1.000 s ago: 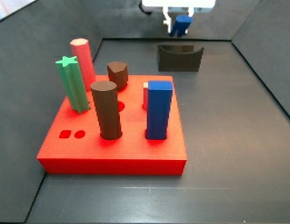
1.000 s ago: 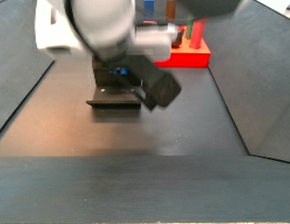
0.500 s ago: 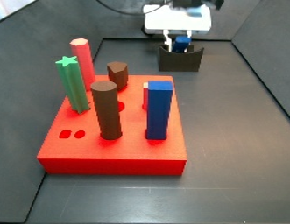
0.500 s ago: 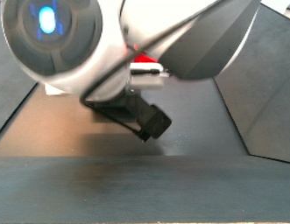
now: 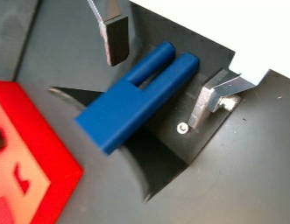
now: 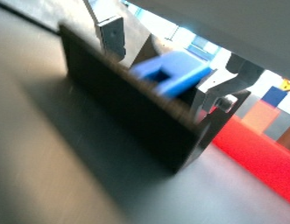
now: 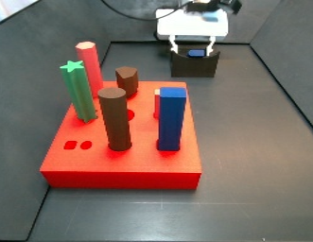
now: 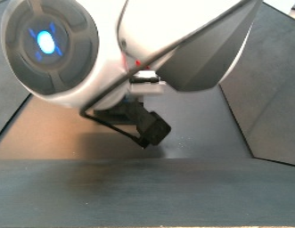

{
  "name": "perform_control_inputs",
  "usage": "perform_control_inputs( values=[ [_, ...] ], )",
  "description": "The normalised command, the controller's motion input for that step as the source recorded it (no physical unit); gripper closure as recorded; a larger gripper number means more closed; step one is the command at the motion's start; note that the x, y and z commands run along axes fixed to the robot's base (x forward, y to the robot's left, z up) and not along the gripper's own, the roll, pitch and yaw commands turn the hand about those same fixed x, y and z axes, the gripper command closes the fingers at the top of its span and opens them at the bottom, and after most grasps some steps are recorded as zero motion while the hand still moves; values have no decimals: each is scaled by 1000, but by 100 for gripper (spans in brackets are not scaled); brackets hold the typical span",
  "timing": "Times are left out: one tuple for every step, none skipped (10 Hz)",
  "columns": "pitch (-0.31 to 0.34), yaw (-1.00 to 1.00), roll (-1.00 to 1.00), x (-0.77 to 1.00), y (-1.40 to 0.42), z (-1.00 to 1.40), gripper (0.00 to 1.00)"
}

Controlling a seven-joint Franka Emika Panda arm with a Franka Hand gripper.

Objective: Pick up the square-circle object. Move up. Rotate the square-circle object. Place the square-circle object on the fixture. Regrasp the square-circle object. Move to above the board. Insert the square-circle object.
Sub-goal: Regrasp the square-circle object.

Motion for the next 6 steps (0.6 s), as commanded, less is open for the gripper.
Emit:
perform_control_inputs(
  values=[
    [49, 3, 64, -30, 1, 1000, 0],
    [58, 6, 70, -35, -3, 1000, 0],
    [73, 0, 66, -36, 1, 1000, 0],
    [80, -9, 53, -33, 3, 914, 0],
    [81, -18, 50, -29, 2, 741, 0],
    [84, -24, 51, -28, 0, 566, 0]
  ],
)
